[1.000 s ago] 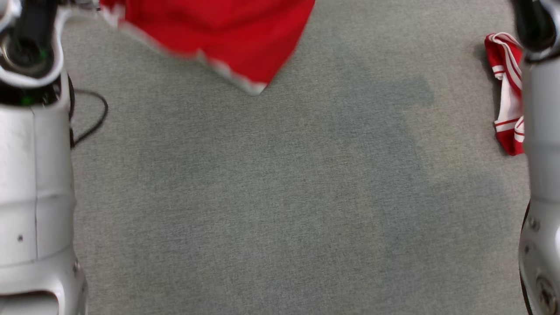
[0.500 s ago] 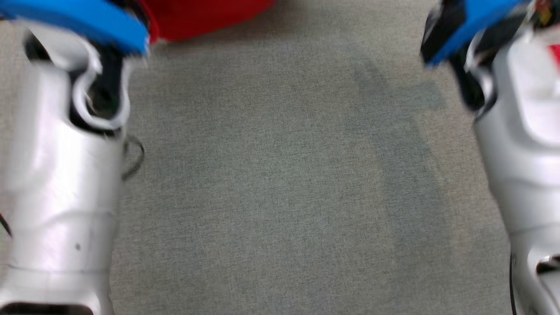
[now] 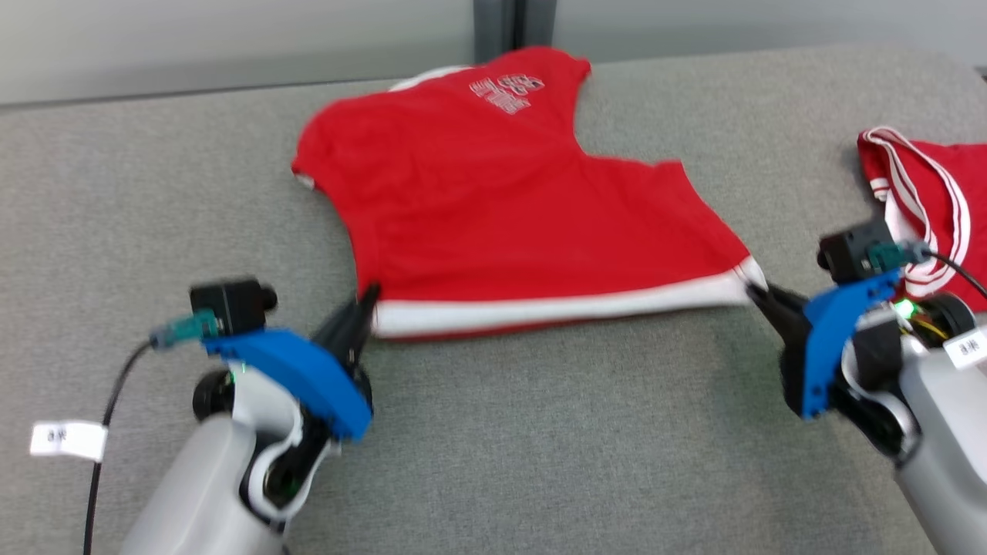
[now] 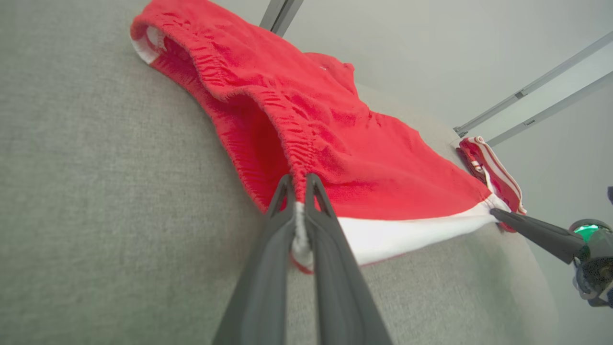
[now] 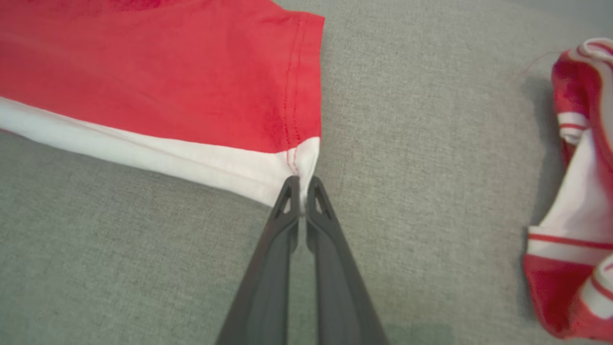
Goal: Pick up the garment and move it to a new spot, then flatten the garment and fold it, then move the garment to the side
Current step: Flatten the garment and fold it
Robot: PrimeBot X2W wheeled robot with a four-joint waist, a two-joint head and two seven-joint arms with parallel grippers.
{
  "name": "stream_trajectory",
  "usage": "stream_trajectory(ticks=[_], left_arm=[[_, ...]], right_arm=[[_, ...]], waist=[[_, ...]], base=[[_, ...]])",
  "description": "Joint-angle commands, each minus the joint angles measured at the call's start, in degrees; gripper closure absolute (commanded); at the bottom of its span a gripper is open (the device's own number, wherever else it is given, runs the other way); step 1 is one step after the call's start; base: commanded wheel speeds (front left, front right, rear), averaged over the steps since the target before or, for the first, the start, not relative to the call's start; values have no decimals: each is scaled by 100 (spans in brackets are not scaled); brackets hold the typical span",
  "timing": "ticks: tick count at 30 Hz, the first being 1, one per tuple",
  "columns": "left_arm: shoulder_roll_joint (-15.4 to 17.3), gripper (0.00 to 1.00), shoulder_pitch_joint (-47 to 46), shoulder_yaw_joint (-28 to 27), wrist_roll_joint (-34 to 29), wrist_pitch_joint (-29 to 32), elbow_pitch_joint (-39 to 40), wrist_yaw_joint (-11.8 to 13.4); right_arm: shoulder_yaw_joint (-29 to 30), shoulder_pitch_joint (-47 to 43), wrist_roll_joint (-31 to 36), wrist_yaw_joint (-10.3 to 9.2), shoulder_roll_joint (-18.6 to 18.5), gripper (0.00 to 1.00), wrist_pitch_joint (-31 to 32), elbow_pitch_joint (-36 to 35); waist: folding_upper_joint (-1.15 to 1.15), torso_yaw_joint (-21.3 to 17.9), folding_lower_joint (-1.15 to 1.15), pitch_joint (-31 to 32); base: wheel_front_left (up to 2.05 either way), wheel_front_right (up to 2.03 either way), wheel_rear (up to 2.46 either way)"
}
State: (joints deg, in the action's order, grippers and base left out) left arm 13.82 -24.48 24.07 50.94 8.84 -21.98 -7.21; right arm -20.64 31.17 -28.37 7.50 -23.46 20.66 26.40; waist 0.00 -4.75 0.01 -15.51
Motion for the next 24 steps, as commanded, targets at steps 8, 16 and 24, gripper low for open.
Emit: stream_trajectory(ticks=[8,16,24], left_arm=[[782,100,1367,204,235,1028,1564,381],[1407,100,2699,286,778,2009,3765,1011],[1059,100,2493,-50,1196,1831,4471,1208]], right_arm=[[1160,-2191,0,-6,-401,100,2076,-2352],[2848,-4038,558,-3,450,100,3989,-5176],[2976,-3443,705,-2,482,100,3756,-5876]], waist=[[0,115,-1,450],[0,191,-1,482],[0,278,-1,345]], base=[[0,0,0],[0,0,0],[0,0,0]])
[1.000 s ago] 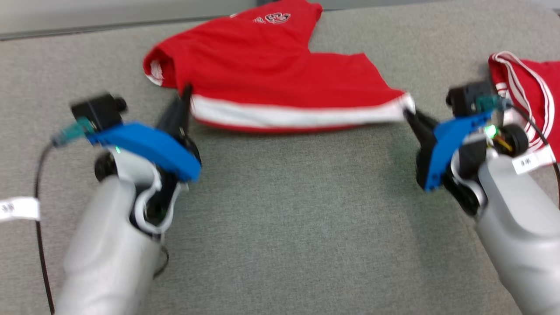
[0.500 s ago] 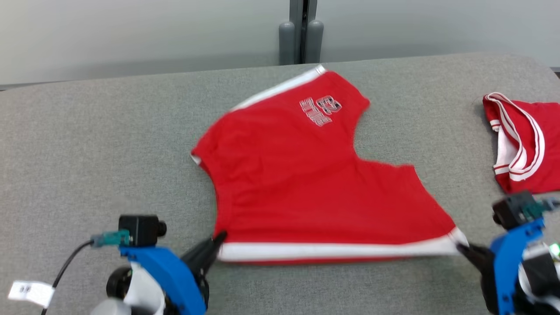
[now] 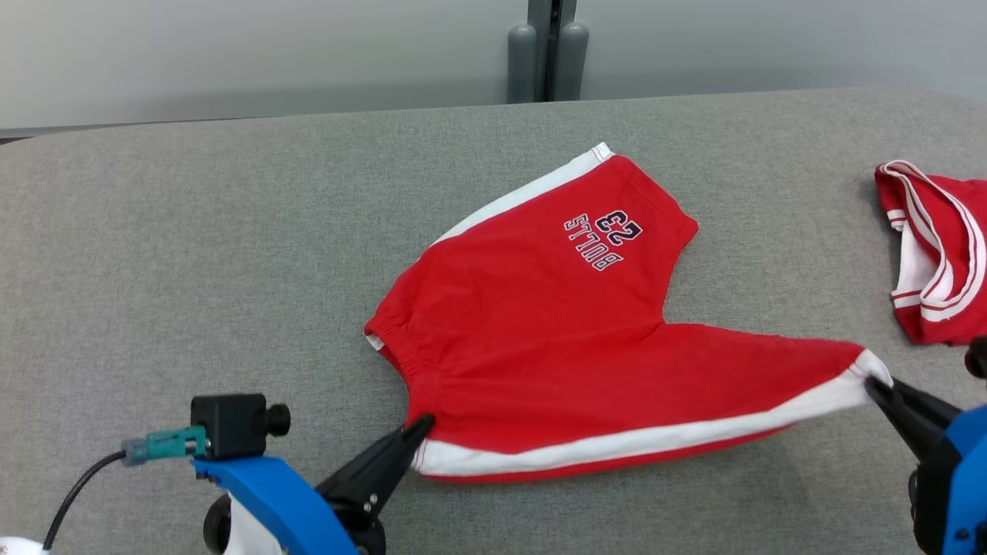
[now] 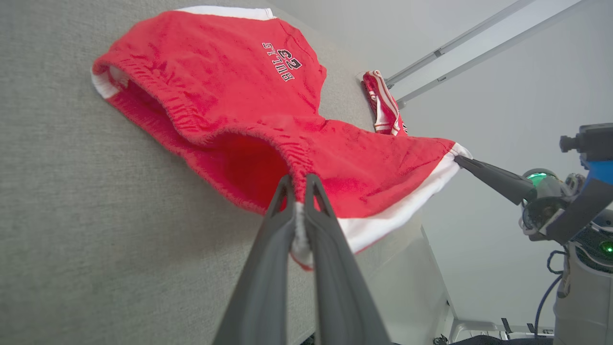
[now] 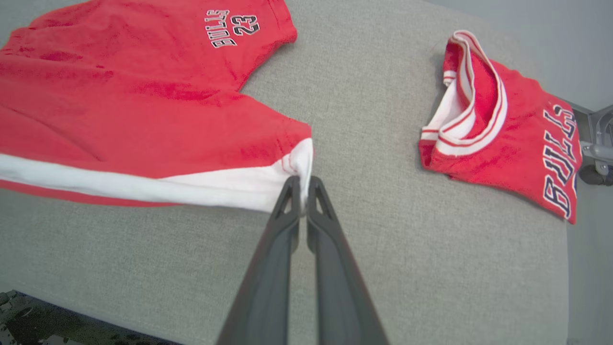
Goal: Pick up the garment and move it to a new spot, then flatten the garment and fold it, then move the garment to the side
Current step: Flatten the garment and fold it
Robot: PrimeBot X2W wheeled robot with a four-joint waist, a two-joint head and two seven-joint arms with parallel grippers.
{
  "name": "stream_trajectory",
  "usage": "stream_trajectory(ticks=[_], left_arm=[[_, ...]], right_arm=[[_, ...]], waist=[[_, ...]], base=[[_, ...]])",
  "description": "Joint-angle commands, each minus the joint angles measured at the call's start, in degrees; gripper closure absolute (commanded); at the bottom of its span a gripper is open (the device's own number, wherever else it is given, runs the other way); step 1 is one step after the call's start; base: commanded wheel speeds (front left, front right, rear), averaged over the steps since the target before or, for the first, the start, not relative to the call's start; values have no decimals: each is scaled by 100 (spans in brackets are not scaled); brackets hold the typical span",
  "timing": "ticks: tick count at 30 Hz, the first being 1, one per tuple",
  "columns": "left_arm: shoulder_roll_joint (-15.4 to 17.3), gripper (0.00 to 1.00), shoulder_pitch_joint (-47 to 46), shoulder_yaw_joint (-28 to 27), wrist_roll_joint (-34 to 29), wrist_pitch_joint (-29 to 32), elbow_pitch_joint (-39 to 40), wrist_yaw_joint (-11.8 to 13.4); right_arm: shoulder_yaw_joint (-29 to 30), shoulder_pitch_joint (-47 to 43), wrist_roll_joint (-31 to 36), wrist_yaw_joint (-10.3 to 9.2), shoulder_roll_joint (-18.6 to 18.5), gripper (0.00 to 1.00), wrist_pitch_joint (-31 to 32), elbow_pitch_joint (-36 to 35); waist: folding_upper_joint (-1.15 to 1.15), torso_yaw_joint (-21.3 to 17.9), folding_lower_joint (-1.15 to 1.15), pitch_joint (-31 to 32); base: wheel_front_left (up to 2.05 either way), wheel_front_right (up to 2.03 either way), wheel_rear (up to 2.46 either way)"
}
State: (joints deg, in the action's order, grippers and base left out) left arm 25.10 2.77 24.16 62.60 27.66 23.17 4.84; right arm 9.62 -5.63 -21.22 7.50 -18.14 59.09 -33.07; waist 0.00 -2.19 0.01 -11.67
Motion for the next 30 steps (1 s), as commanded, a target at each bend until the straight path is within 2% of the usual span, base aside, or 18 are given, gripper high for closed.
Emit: stream_trajectory(ticks=[1,9,18,30], left_arm=[[-153,100,-352,-75,5,-110,-122,-13],[-889,100,-1484,-193,-220,-647,-1213,-24],[-1674,100,-2402,-287,-363,-1453,-2653,-155],[-2075,100,-3027,-175,-318,-2033,-3945,-511]], right_arm=[[-125,412,-39,-2,-99,100,-158,172],[-883,2162,-32,-1,-487,100,-688,1425],[-1336,3810,87,-1,-713,100,-1779,3178],[-1493,4827,315,-2,-453,100,-3052,5003]], waist=[[0,39,-1,-62],[0,290,-1,-448],[0,728,-1,-928],[0,999,-1,-1238]], base=[[0,0,0],[0,0,0],[0,0,0],[0,0,0]])
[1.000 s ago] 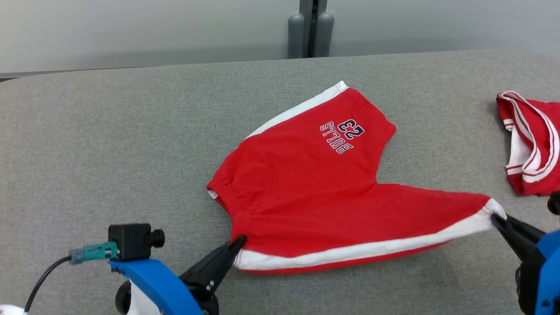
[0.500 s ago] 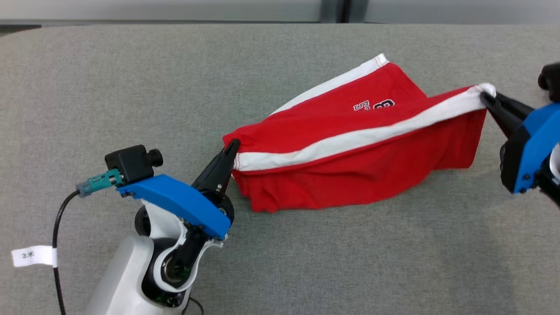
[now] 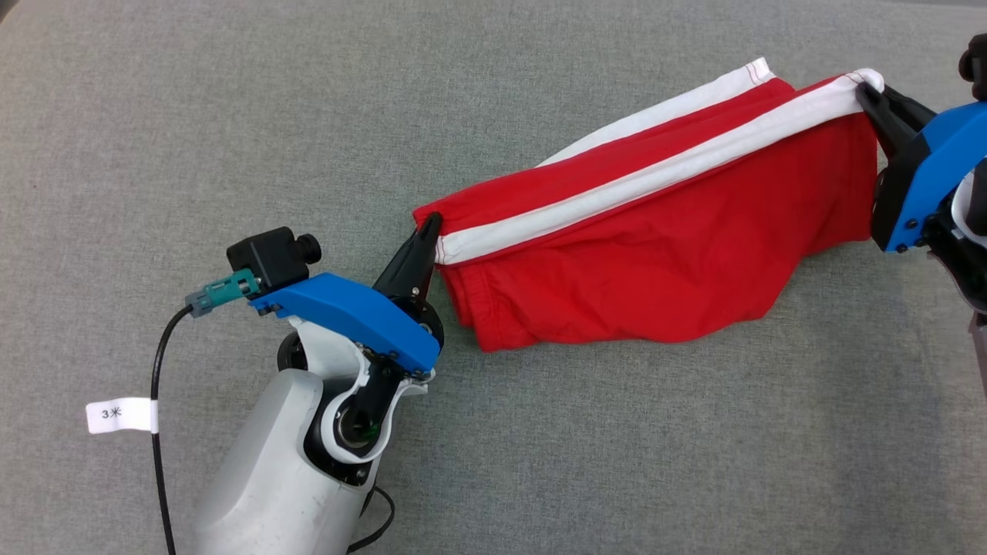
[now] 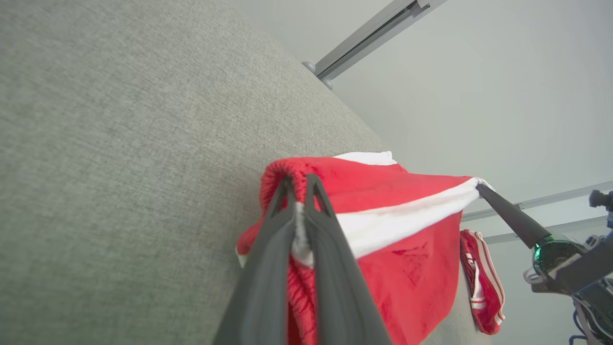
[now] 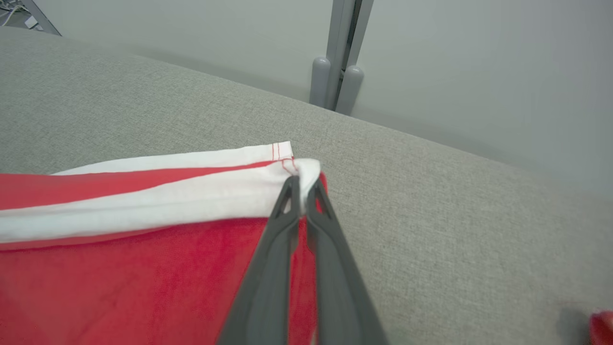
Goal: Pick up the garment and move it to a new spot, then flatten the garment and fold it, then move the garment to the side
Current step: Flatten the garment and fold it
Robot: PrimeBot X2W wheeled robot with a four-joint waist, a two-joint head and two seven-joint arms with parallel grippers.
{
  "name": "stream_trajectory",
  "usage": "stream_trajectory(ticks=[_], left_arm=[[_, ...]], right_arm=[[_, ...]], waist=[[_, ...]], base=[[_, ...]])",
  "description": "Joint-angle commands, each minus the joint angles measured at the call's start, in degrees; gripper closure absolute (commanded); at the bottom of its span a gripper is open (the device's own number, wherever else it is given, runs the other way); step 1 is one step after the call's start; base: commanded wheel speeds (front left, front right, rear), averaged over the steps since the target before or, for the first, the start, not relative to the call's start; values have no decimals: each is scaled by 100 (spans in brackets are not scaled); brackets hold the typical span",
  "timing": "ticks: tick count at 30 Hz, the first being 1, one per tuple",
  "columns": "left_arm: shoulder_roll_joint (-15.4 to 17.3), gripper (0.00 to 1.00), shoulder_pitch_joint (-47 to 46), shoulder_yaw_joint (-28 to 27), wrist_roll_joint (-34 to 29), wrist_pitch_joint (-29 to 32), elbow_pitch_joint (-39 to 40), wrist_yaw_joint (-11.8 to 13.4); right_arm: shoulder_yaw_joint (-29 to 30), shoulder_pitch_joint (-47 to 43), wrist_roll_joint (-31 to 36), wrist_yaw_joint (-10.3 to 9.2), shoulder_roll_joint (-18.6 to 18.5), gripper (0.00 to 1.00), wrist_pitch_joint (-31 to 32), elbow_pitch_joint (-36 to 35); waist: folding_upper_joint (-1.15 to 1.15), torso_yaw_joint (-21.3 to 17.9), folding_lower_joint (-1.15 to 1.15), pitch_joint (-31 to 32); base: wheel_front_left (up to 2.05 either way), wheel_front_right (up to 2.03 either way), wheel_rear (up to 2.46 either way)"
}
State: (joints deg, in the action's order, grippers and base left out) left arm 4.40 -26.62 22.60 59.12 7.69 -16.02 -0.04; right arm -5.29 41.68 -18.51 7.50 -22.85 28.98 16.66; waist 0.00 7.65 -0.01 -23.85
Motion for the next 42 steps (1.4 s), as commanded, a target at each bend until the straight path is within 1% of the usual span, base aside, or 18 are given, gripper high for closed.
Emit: stream_trajectory(ticks=[1,5,8,9,10,11,12,13,18,21,23,28,31,34,37,39,42], left_arm=[[-21,100,-133,-11,34,-77,-98,-46],[-75,100,-285,70,111,-186,-344,-105],[-91,100,-343,118,141,-205,-427,-155],[-98,100,-359,133,172,-216,-471,-163],[-103,84,-370,144,185,-225,-507,-183],[-106,55,-384,157,186,-240,-544,-197],[-110,11,-400,176,197,-244,-571,-198],[-115,0,-420,224,234,-204,-637,-246],[-111,0,-411,232,204,-303,-728,-274],[-78,0,-306,218,176,-455,-727,-356],[-2,0,-200,210,89,-634,-708,-409],[132,0,60,98,-171,-1378,-760,-528],[249,0,174,136,-519,-1874,-906,-549],[381,0,205,186,-1043,-2183,-1057,-537],[418,0,260,128,-1595,-2281,-1114,-504],[401,0,281,-101,-2053,-2290,-918,-460],[327,0,486,-382,-2740,-2288,-664,-469]], right_arm=[[-19,146,52,-2,36,100,-117,149],[-149,345,33,-1,112,100,-412,555],[-228,422,-11,-2,151,100,-526,735],[-303,457,-35,-1,162,84,-575,804],[-346,504,-64,-1,169,4,-642,873],[-385,550,-89,-2,176,0,-695,955],[-421,573,-117,-1,184,0,-737,1029],[-523,626,-164,-1,187,0,-842,1165],[-682,685,-258,-1,133,0,-1063,1413],[-768,695,-362,-1,100,0,-1182,1552],[-803,663,-440,-1,74,0,-1242,1621],[-796,406,-631,-1,-42,0,-1307,1748],[-710,256,-719,-1,-108,0,-1325,1828],[-554,92,-792,-1,-136,0,-1322,1918],[-395,-14,-838,-1,-154,0,-1324,2009],[-290,-74,-866,-1,-158,0,-1326,2070],[-150,-72,-905,-1,-109,0,-1263,2209]], waist=[[0,23,1,-31],[0,47,1,-73],[0,50,1,-88],[0,50,1,-91],[0,47,1,-94],[0,44,1,-96],[0,45,1,-95],[0,50,1,-85],[0,76,1,-11],[0,103,1,94],[0,120,1,180],[0,183,1,459],[0,237,1,630],[0,277,1,752],[0,307,1,800],[0,331,1,795],[0,342,1,739]], base=[[0,0,0],[0,0,0],[0,0,0],[0,0,0],[0,0,0],[0,0,0],[0,0,0],[0,0,0],[0,0,0],[0,0,0],[0,0,0],[0,0,0],[0,0,0],[0,0,0],[0,0,0],[0,0,0],[0,0,0]])
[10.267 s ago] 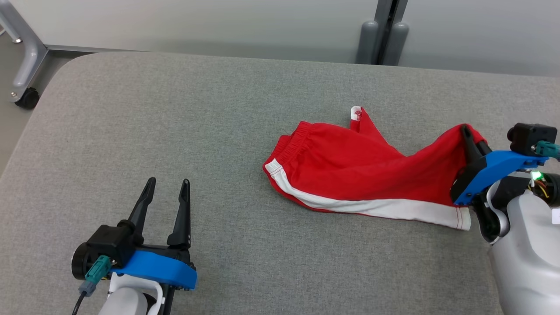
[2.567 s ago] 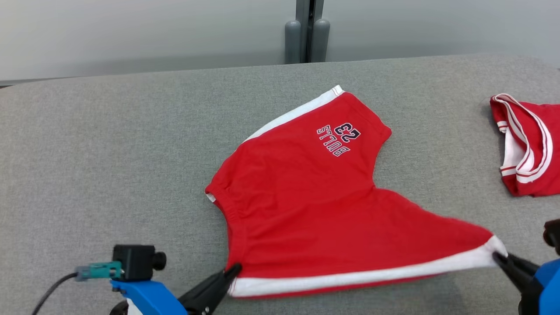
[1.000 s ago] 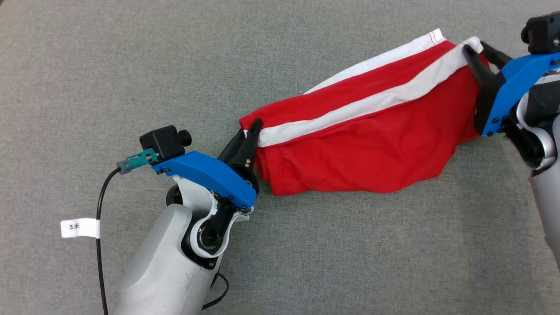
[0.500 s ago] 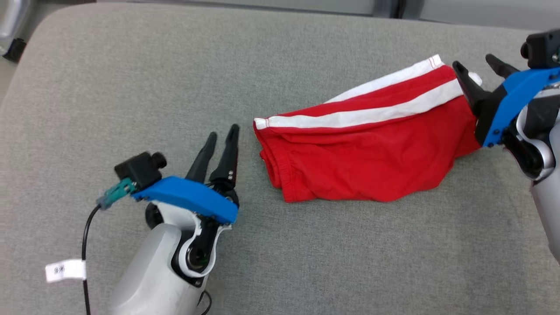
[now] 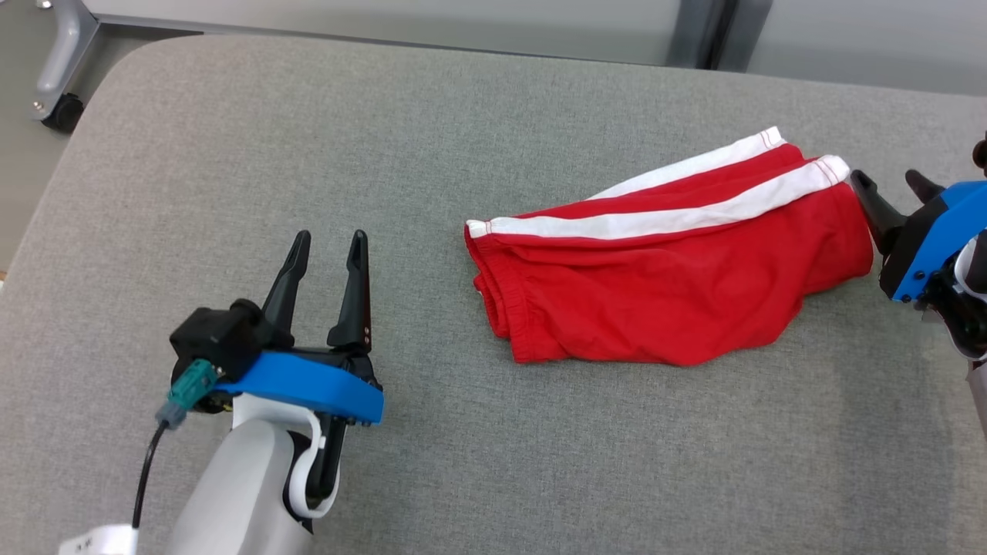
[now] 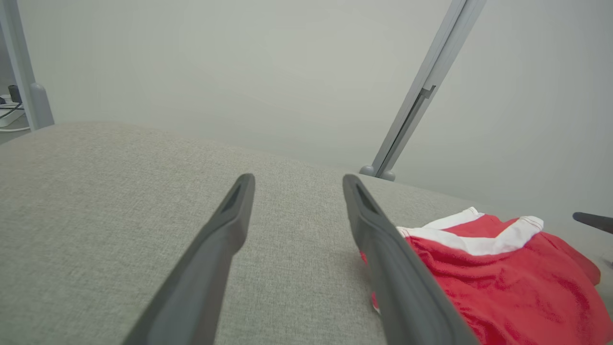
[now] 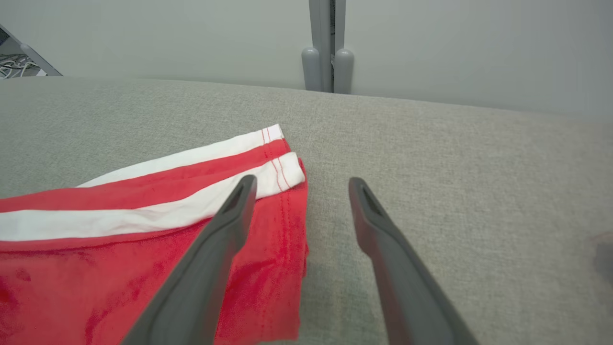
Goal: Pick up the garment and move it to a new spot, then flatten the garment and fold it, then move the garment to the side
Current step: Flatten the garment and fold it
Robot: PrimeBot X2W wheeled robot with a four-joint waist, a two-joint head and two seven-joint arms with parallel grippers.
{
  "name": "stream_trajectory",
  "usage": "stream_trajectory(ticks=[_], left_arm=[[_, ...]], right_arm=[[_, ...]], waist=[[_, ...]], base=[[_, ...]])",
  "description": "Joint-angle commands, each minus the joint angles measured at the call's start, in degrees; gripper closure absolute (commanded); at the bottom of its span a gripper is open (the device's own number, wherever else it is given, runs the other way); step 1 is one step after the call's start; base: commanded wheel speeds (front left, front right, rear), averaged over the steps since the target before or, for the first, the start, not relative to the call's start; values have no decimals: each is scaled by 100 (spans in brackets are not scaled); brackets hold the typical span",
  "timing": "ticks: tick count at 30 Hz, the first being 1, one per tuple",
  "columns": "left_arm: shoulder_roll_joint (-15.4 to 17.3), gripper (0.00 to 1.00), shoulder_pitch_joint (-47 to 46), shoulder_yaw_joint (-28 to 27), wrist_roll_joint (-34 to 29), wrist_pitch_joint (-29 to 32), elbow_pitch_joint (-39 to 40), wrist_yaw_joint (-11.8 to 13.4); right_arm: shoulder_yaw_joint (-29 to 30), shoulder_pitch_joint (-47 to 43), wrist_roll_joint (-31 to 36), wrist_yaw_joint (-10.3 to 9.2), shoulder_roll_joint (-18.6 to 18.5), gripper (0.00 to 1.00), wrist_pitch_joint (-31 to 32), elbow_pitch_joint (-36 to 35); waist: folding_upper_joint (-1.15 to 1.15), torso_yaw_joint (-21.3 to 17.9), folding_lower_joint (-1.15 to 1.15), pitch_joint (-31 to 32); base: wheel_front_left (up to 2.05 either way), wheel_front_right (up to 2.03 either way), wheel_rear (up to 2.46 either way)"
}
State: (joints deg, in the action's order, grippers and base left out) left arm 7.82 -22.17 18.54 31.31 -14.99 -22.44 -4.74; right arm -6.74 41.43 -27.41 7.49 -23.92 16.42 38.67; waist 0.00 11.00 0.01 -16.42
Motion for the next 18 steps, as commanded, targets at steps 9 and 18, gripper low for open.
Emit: stream_trajectory(ticks=[9,18], left_arm=[[-283,0,336,-764,-874,-23,475,-125],[-411,0,275,-913,-1233,-24,577,-242]], right_arm=[[415,314,105,0,251,0,268,580],[373,633,538,1,506,0,432,1274]], waist=[[0,143,-1,-352],[0,369,-1,-560]], base=[[0,0,0],[0,0,0]])
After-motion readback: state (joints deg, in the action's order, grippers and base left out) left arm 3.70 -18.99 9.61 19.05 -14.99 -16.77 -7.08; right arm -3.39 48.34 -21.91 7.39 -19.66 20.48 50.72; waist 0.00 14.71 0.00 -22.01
